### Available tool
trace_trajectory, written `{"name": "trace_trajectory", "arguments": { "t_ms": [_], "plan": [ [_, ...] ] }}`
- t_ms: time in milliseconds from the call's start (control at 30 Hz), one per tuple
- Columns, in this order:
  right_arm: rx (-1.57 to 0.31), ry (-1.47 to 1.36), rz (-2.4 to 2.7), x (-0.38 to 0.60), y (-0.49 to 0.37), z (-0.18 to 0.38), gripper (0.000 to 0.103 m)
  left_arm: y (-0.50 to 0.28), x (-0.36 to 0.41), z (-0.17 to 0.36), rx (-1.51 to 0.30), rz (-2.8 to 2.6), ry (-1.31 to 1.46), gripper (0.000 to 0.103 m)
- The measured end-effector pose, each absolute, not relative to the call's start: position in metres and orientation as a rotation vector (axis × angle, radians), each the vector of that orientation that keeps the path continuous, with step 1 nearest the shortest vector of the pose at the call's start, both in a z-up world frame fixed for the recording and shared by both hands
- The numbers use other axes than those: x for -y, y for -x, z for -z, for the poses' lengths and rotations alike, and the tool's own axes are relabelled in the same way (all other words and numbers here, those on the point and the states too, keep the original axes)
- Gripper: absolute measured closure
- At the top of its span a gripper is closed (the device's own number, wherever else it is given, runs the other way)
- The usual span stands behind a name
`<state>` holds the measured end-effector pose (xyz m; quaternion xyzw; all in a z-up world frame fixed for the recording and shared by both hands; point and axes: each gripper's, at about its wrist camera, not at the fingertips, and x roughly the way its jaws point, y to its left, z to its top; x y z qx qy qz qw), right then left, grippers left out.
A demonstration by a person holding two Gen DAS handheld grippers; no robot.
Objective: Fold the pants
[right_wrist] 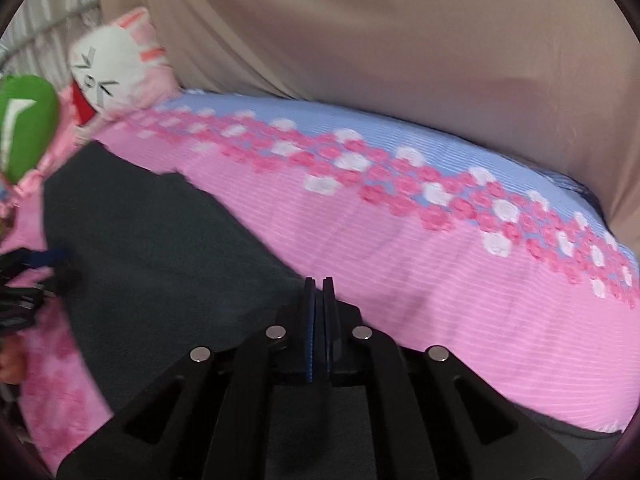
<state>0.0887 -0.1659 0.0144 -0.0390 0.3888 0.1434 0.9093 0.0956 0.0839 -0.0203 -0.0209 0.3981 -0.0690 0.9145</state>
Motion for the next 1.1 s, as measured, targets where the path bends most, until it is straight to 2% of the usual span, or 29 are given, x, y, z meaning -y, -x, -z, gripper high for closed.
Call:
{"name": "trace_trajectory", "arguments": {
  "t_ms": [100,300,433,467,533,567,633,733,833,900,1000,1067,1100],
  "plan": [
    [-0.878,0.168,-0.272,0.141,-0.107,0.006,0.099,-0.096,-0.083,0.02,-0.815,0.126,0.063,0.037],
    [-0.841,0.09,-0.453,0.082,-0.122,-0.011,0.099,-0.08,-0.104,0.014,-0.74,0.129,0.169,0.037],
    [-0.905,0.175,-0.454,0.037,-0.158,0.012,0.099,-0.075,-0.118,0.016,-0.732,0.146,0.25,0.037],
    [-0.891,0.206,-0.41,0.032,-0.17,0.017,0.102,-0.075,-0.121,0.017,-0.738,0.147,0.265,0.037],
    [-0.886,0.174,-0.363,0.03,-0.182,0.014,0.102,-0.076,-0.122,0.019,-0.744,0.146,0.279,0.037],
    [-0.878,0.132,-0.379,0.029,-0.183,0.008,0.096,-0.077,-0.122,0.02,-0.753,0.148,0.279,0.037],
    [-0.855,0.095,-0.465,0.013,-0.182,-0.002,0.096,-0.078,-0.122,0.021,-0.753,0.154,0.286,0.036],
    [-0.891,0.204,-0.464,-0.014,-0.198,0.016,0.1,-0.079,-0.12,0.022,-0.755,0.159,0.29,0.034],
    [-0.862,0.127,-0.379,0.0,-0.212,0.011,0.102,-0.078,-0.12,0.023,-0.751,0.164,0.301,0.034],
    [-0.838,0.055,-0.422,0.002,-0.205,0.002,0.096,-0.077,-0.122,0.023,-0.749,0.169,0.31,0.034],
    [-0.881,0.171,-0.41,-0.008,-0.205,0.019,0.099,-0.078,-0.121,0.023,-0.752,0.166,0.305,0.034],
    [-0.873,0.11,-0.381,0.004,-0.203,0.011,0.099,-0.077,-0.118,0.022,-0.754,0.159,0.291,0.034],
    [-0.838,0.079,-0.361,0.015,-0.192,-0.001,0.095,-0.077,-0.118,0.022,-0.752,0.158,0.291,0.034]
  ]
}}
